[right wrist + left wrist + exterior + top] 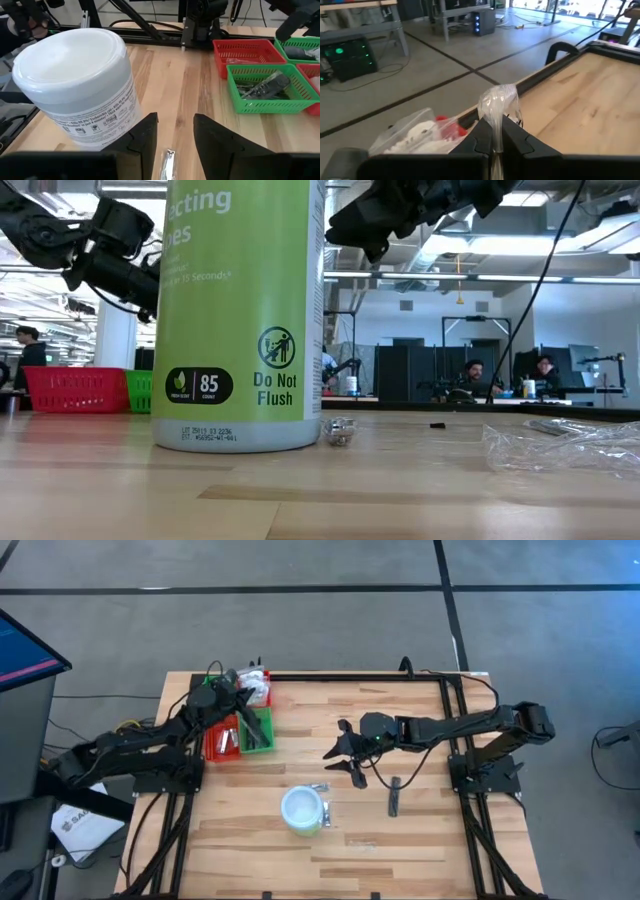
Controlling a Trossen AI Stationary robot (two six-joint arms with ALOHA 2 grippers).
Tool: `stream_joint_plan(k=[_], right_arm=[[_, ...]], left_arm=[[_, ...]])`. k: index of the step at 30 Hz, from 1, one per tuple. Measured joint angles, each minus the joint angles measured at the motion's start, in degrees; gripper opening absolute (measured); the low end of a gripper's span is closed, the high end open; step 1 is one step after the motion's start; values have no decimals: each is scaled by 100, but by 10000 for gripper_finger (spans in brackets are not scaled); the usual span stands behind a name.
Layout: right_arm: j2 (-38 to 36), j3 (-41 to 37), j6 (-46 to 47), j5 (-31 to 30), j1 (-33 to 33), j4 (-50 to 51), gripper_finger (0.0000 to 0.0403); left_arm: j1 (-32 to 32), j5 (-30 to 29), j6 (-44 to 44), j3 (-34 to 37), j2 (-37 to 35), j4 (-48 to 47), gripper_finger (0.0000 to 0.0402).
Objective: Pick & Place Travel size toiletries
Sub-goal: Put the white cotton pack into the top red bin
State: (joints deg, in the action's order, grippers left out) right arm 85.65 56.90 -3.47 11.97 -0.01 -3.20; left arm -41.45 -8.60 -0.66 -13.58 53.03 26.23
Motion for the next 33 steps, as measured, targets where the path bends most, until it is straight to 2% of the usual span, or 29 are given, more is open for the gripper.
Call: stream_joint_plan(k=[11, 15, 23, 33], right_arm=[[2, 0, -11, 0, 0, 0, 118], [2, 0, -11, 0, 0, 0, 118], [2, 0, -9, 0, 0, 0, 118], [4, 0, -4, 0, 0, 0, 118]], left_arm=[[-466, 328, 123, 0, 788, 53, 5], [-593, 750, 132, 0, 994, 365, 5], [-970, 1050, 191, 0, 1419, 569, 5], [-1077, 1060, 191, 0, 1992, 940, 6]])
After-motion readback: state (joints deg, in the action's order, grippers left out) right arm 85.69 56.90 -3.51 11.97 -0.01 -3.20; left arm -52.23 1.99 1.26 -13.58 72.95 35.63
